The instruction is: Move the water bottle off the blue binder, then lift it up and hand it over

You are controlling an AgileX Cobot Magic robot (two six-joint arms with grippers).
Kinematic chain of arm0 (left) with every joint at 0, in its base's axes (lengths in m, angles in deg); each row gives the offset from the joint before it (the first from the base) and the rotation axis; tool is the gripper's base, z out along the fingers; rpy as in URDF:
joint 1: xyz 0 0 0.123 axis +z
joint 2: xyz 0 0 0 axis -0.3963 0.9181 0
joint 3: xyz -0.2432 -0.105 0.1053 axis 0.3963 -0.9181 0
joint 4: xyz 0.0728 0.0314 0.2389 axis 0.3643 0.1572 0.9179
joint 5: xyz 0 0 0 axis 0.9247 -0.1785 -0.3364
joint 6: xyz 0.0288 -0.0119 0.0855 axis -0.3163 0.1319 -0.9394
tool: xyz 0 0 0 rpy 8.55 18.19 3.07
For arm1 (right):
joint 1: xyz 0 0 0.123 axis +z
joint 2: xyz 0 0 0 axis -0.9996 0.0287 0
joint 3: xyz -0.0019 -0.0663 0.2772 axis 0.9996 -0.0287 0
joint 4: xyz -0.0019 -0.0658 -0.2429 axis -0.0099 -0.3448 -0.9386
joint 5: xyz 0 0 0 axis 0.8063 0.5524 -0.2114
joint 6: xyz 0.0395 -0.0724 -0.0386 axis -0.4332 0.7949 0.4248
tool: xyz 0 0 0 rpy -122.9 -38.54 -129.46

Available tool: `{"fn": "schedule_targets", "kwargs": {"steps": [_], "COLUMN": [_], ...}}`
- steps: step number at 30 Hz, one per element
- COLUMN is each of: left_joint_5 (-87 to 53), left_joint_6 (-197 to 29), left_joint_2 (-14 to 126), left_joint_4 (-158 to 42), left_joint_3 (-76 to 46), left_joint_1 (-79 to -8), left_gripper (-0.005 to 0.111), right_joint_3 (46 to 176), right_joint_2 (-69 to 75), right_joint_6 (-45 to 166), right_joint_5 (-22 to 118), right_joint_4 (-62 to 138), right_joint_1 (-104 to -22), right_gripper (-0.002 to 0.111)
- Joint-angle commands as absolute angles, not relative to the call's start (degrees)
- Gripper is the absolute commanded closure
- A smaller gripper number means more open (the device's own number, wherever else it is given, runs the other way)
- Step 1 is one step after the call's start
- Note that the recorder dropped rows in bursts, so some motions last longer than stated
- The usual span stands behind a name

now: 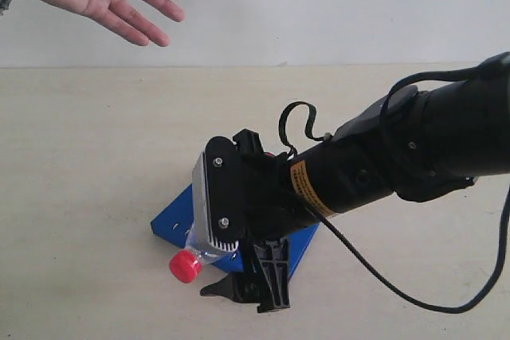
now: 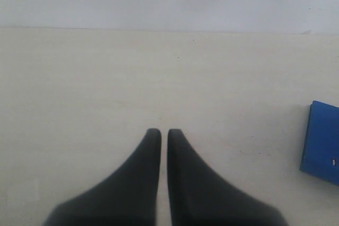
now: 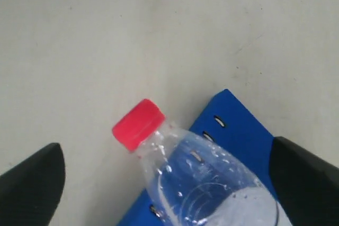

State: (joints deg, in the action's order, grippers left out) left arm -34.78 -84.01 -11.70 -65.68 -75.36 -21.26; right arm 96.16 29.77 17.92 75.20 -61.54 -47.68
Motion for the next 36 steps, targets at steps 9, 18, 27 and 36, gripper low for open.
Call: {"fn": "schedule_targets", "kwargs": {"steps": [9, 18, 27, 36], "left_joint_5": [-34.3, -34.3, -34.3, -34.3], "left_joint_6": [-84.3, -84.3, -84.3, -84.3], "left_joint_2": [-11.3, -11.3, -11.3, -11.3], "left_joint_4": [-65.6, -65.6, -65.6, -65.6], "left_joint_3": [-75.5, -75.5, -75.5, -75.5], "left_joint_1": [-21.3, -21.3, -21.3, -21.3], "left_gripper": [0.102, 0.102, 0.102, 0.102], "right_joint_3": [96.2, 97.8, 98.0, 98.0], "right_joint_2": [33.1, 37.1, 38.2, 39.3], "right_joint_6": [26.5, 30.8, 35.0, 35.1], "right_joint_5": [74.1, 73.6, 69.5, 69.8], "right_joint_4": [-62.1, -62.1, -62.1, -62.1], "right_joint_1": [-48.5, -48.4, -48.4, -48.4], "right_gripper": [0.014, 0.014, 0.014, 0.073]}}
